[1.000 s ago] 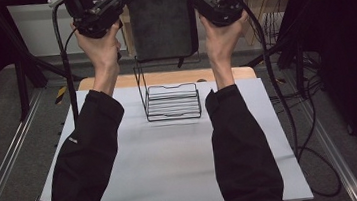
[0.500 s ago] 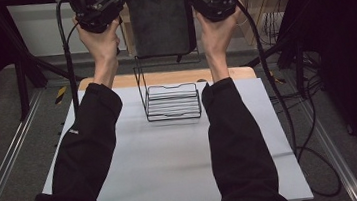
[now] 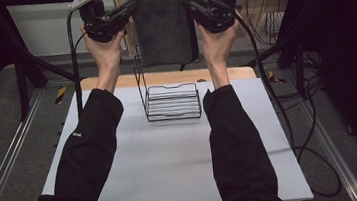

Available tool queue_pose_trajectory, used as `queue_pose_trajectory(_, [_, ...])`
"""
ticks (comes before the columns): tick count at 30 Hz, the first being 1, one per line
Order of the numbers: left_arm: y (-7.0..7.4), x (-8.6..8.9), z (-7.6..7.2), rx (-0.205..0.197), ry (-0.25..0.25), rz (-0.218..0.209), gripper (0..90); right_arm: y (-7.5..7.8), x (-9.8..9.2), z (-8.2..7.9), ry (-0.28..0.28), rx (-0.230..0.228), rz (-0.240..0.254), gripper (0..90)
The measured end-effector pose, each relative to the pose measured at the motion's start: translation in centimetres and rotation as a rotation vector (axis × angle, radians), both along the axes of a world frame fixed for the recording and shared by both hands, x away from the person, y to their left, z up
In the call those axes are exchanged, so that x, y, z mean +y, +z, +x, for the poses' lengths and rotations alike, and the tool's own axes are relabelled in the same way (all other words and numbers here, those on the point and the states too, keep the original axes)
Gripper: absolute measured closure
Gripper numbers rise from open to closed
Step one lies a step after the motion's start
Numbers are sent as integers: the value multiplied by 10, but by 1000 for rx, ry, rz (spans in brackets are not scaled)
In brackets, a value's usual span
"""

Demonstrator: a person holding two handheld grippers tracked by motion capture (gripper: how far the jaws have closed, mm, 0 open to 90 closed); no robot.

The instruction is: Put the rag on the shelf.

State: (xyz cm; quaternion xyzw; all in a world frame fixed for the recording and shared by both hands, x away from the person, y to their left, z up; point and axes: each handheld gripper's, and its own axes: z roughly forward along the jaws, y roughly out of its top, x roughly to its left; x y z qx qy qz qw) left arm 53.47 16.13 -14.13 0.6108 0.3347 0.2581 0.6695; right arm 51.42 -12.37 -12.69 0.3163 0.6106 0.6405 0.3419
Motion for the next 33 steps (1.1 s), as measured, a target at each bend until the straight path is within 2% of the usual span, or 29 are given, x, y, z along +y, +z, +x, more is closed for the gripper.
queue_pose_trajectory(5, [-8,1,1,17,-7,28,799,-9,0,-1,4,15,-7,815])
queue_pose_trajectory(12, [-21,4,-7,27,-32,38,799,-25,-2,-5,17,42,8,815])
queue_pose_trajectory(18, [-33,6,-13,55,-46,86,798,-41,-3,-8,29,72,7,815])
queue_pose_trajectory(23, [-44,6,-17,68,-59,103,798,-55,-6,-10,43,90,14,815])
queue_pose_trajectory(28, [-54,6,-20,82,-74,104,797,-66,-8,-13,50,104,10,815])
queue_pose_trajectory(33, [-59,8,-28,78,-95,109,797,-73,-12,-18,67,114,9,814])
